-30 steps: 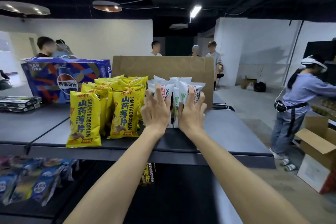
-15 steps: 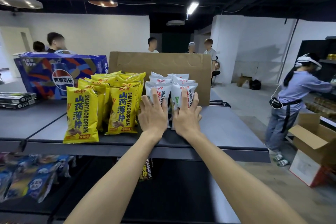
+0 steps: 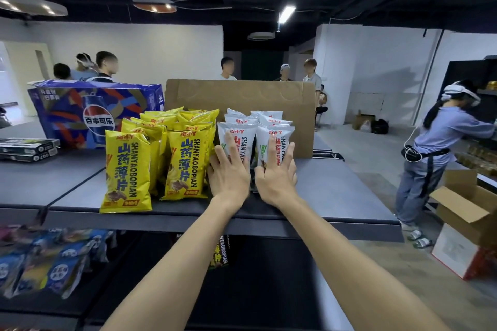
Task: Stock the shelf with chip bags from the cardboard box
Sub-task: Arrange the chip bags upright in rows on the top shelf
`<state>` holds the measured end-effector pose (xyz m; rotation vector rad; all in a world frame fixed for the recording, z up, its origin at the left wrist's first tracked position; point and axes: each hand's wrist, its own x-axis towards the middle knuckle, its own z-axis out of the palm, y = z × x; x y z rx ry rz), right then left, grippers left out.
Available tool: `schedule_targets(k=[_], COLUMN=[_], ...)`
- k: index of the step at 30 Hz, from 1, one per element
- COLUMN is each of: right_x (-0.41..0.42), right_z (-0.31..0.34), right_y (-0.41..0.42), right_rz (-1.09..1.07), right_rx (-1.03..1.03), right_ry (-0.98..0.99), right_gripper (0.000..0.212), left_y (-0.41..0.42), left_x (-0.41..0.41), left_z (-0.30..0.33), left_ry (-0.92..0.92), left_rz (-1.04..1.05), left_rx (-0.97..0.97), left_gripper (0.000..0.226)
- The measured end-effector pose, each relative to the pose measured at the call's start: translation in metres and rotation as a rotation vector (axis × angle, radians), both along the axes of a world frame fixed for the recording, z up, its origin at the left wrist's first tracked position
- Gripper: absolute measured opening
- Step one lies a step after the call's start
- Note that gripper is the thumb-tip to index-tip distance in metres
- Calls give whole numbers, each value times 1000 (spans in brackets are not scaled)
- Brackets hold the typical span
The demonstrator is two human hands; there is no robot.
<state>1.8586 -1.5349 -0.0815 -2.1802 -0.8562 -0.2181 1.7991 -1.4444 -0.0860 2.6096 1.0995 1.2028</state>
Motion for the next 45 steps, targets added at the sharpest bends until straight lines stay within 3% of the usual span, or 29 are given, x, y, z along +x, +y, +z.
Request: schedule_targets(k=[5, 10, 14, 17, 25, 30, 35, 45], right_x=[0, 8, -4, -11, -19, -39, -74, -140], right_z=[3, 6, 6, 1, -5, 4, 8, -34], right_y=[-12, -26, -35, -40, -76, -98, -106, -176], right_rz=[104, 169, -9, -82, 79, 54, 23, -87], right_rx=[-90, -183, -236, -240, -49, -137, -143, -238], right_ry=[61, 3, -188, -315, -169, -161, -162, -15], right_gripper=[85, 83, 75, 71, 64, 44, 40, 26], left_y=[-9, -20, -31, -40, -61, -70, -80, -126], left_x=[-13, -32, -46, -56, -89, -115, -158, -195], left_z=[-2, -2, -5, -5, -2, 8, 12, -41], left_ry=[124, 283, 299, 299, 277, 308, 241, 378], left_rz=[-58, -65, 5, -8, -166, -194, -239, -389], left_rx=[-40, -23, 127, 138, -9, 19, 54, -15], left_gripper=[75, 75, 69, 64, 58, 57, 45, 26])
